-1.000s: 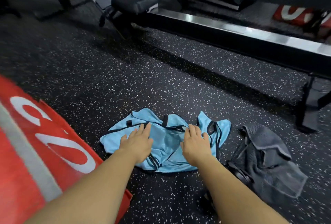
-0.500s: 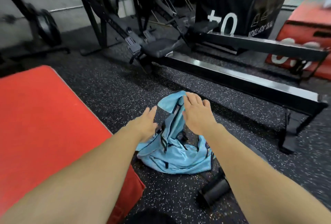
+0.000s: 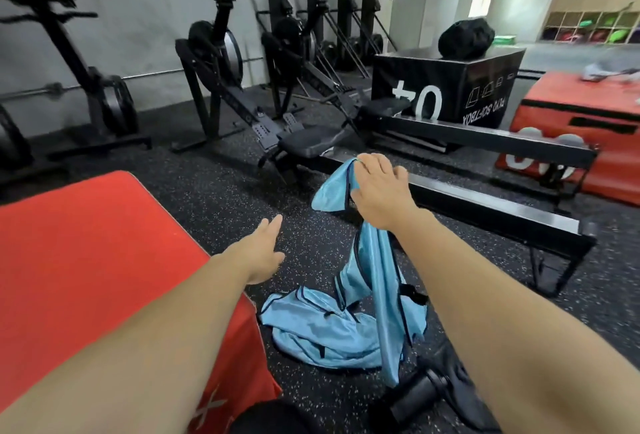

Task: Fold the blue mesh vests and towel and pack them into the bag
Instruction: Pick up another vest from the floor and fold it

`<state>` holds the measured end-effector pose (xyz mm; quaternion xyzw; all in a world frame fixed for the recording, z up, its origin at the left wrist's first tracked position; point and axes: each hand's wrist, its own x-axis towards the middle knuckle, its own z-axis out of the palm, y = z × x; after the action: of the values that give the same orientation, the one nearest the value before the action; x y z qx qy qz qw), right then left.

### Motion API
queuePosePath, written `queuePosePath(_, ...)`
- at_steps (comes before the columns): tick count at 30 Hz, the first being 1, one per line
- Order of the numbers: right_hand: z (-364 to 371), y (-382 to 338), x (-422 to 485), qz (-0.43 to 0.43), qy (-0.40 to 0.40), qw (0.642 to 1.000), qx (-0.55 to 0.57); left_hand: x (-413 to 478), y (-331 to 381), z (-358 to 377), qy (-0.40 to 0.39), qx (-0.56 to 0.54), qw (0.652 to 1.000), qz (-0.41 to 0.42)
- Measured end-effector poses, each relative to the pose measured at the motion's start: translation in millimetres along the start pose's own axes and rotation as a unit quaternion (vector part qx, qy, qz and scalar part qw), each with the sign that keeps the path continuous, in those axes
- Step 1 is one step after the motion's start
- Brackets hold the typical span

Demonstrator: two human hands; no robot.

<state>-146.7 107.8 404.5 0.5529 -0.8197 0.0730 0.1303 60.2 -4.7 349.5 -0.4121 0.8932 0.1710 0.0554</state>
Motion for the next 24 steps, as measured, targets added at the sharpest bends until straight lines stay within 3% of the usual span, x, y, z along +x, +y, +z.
queuePosePath(9,-27.3,-2.2,-6.2,-0.007,0.026,0.999,0.047,-5.6,27.6,-29.8,0.080,-0.157,0.984,0.026)
queuePosePath(15,-40.4,-15.8,-8.4,-0.006,0.047,0.989,0.138,-0.2,41.1,-45.6,0.116,-0.353,0.928,-0.008)
queuePosePath(21,-33.6,-39.8,-8.2,-0.033,0.047,0.989,0.139,-11.1,31.3,-39.8,0.105,-0.385,0.917,-0.021)
queuePosePath(24,-19.8,-43.1,-4.0,-0.027,0.020,0.994,0.099,-15.3,12.8,-52.0,0.143,-0.441,0.884,-0.058)
